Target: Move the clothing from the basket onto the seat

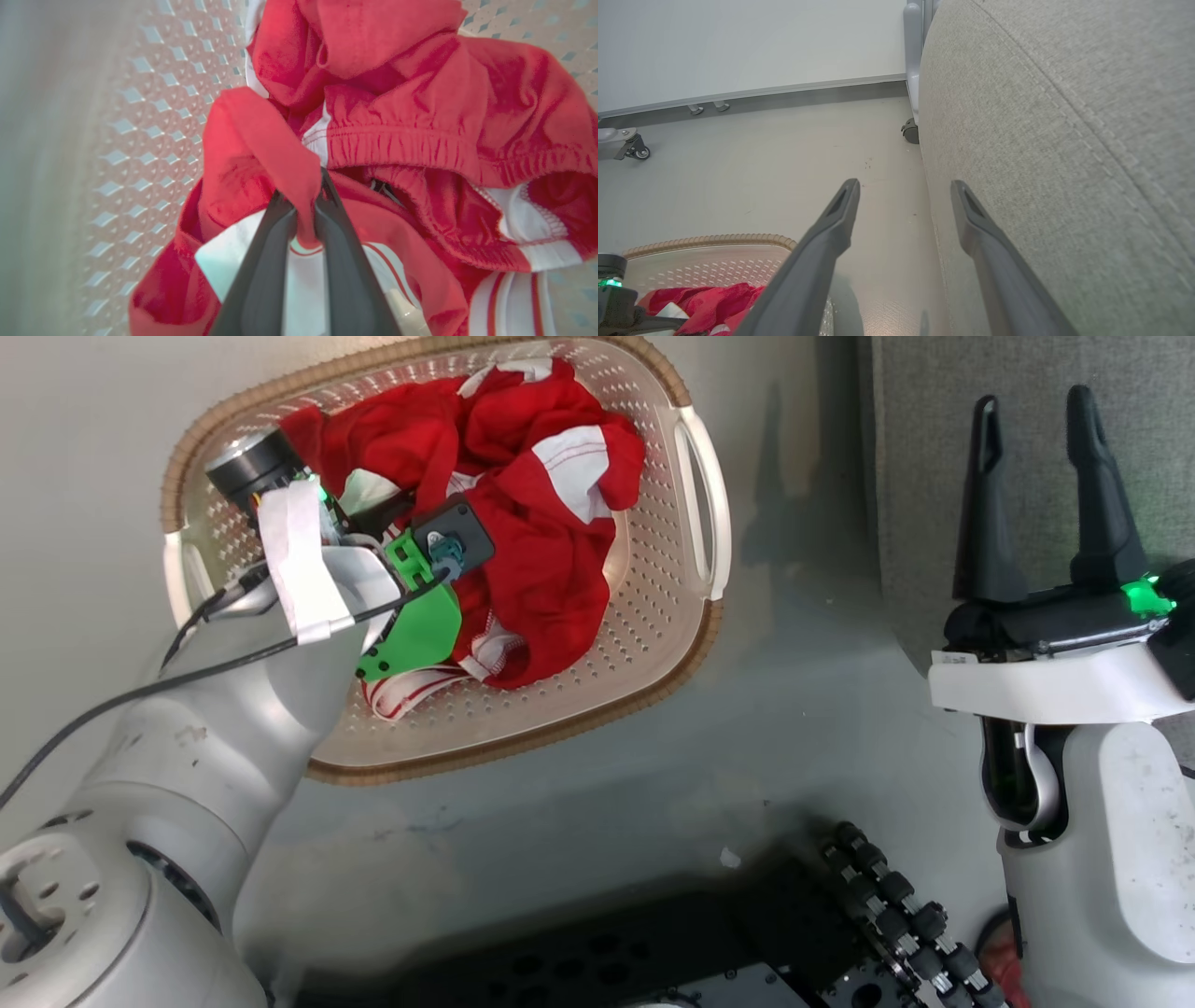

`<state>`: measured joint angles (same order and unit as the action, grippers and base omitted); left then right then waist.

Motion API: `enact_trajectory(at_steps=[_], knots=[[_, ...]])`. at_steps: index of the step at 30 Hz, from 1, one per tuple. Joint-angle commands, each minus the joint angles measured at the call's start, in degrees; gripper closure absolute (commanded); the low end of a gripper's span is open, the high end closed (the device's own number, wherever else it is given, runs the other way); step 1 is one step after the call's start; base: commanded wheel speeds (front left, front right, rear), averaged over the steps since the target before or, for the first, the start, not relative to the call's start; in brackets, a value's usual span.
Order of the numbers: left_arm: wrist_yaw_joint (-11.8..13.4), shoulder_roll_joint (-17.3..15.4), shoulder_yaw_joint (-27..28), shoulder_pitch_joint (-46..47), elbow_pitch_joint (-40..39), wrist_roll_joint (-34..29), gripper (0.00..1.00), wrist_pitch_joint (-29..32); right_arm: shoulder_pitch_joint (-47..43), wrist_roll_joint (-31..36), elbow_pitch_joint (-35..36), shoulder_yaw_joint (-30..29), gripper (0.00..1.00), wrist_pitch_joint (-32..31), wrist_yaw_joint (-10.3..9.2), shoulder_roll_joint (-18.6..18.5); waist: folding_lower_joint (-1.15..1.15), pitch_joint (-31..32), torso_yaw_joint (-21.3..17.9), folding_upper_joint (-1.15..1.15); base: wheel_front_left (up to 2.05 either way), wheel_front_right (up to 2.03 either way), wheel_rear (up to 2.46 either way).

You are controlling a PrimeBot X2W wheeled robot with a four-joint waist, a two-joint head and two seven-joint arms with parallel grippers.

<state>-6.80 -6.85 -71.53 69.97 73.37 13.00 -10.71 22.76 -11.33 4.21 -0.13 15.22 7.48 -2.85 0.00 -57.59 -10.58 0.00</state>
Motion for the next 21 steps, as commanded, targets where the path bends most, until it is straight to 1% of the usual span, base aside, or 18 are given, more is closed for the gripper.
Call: enact_trajectory(at_steps=[1,4,6,11,15,17,21], knots=[[0.84,0.04,0.48,-1.35,0.17,0.5,1.0,-0.74,-0.52,0.38,-0.7,0.11,0.0,-0.12,0.02,-0.08,0.0,2.54,1.07,0.0,0.0,0.0,0.0],[2.76,0.89,1.51,-4.31,0.21,2.08,1.0,-1.97,-1.61,0.79,-1.94,-0.36,0.0,-0.07,0.01,-0.13,0.0,6.88,2.1,0.0,0.0,0.0,0.0],[3.56,1.51,1.98,-6.39,0.19,3.05,1.0,-2.71,-2.23,1.08,-2.96,-0.52,0.0,-0.06,0.01,-0.1,0.0,10.13,2.86,0.0,0.0,0.0,0.0],[4.76,2.46,3.43,-12.99,-0.61,5.51,1.0,-4.1,-4.77,1.9,-5.19,0.75,0.0,-0.06,0.01,-0.15,0.0,19.29,4.36,0.0,0.0,0.0,0.0],[6.38,3.08,4.5,-17.92,-2.43,7.05,1.0,-4.58,-6.81,1.94,-6.74,1.56,0.0,-0.06,0.01,-0.13,0.0,26.41,5.28,0.0,0.0,0.0,0.0],[7.46,3.22,5.57,-20.45,-4.9,7.84,1.0,-4.63,-8.22,2.25,-7.49,2.46,0.0,-0.06,0.01,-0.13,0.0,30.06,5.75,0.0,0.0,0.0,0.0],[9.65,2.22,8.21,-25.69,-10.43,9.41,1.0,-4.48,-11.17,2.82,-8.66,3.74,0.0,-0.06,0.01,-0.14,0.0,36.57,6.71,0.0,0.0,0.0,0.0]])
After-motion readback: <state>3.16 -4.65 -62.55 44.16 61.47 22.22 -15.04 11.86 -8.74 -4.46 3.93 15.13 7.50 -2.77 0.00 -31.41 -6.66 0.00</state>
